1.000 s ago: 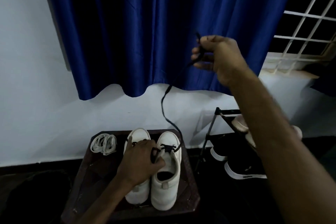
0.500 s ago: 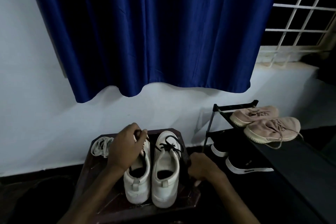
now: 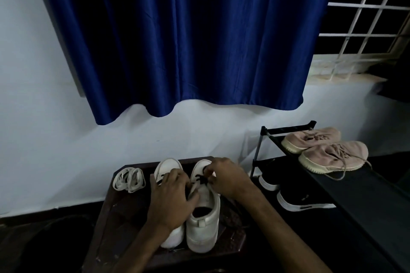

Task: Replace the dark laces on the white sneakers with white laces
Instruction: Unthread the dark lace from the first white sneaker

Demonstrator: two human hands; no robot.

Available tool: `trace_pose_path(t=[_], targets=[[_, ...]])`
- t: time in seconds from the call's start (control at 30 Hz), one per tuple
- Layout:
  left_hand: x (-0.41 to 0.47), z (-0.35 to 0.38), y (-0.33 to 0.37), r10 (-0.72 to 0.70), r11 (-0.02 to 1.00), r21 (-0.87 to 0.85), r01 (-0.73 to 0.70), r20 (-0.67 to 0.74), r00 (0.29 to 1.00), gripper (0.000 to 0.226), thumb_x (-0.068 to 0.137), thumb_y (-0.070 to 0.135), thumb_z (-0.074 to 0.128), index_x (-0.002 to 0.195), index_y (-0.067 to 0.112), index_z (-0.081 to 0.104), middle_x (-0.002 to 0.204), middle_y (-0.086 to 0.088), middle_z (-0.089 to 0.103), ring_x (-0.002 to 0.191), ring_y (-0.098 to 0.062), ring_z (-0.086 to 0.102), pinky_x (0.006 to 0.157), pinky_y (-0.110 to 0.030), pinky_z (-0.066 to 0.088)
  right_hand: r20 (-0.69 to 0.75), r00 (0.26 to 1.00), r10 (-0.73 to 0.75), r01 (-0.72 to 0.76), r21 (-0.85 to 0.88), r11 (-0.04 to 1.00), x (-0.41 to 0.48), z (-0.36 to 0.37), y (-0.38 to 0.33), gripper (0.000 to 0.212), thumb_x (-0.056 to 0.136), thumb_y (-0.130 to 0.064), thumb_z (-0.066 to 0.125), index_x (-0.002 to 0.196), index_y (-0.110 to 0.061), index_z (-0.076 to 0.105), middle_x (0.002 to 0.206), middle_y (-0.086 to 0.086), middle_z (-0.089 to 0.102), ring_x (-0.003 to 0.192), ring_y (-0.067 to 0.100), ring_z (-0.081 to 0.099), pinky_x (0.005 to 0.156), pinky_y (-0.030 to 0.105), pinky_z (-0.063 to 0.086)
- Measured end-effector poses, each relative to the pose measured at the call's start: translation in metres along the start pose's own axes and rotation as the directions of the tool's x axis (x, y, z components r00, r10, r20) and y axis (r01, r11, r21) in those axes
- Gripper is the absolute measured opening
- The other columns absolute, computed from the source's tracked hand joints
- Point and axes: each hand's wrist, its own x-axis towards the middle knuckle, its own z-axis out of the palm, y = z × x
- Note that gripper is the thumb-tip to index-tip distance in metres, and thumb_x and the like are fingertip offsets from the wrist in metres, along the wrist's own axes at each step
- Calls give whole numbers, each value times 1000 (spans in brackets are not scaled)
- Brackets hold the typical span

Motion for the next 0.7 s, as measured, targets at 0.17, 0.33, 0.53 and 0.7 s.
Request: trace_pose_path(t=[0.17,0.33,0.53,0.7], targets=[[-1,0,7,-83,994,77,81,21,996,49,77,59,38,93,23,66,107,3,60,107,-24,57,104,-64,32,-37,999,28,-23,128,992,6,-4,0,15,85,-19,61,89,-19,75,98,3,66,94,23,63,74,32,51],[0,-8,8,-74,993,-85,80,79,994,36,72,65,43,78,30,50,112,15,51,120,-10,46,116,-54,17,67,996,59,-65,96,993,13,-1,-6,19,79,-22,61,89,-20,76,97,3,71,95,21,65,77,28,52],[-1,-8,4,-88,988,-120,100,103,991,33,72,65,50,73,32,46,101,20,42,115,-5,44,116,-50,18,59,994,88,-90,36,995,14,-2,-8,22,83,-28,61,99,-32,75,104,-2,71,100,20,64,81,29,53],[-2,-8,6,-117,991,-49,121,71,991,32,77,59,42,84,28,44,98,12,47,108,-13,48,111,-46,24,68,991,114,-116,30,993,14,-4,4,22,80,-31,67,100,-36,74,104,-4,71,99,19,65,84,32,54]])
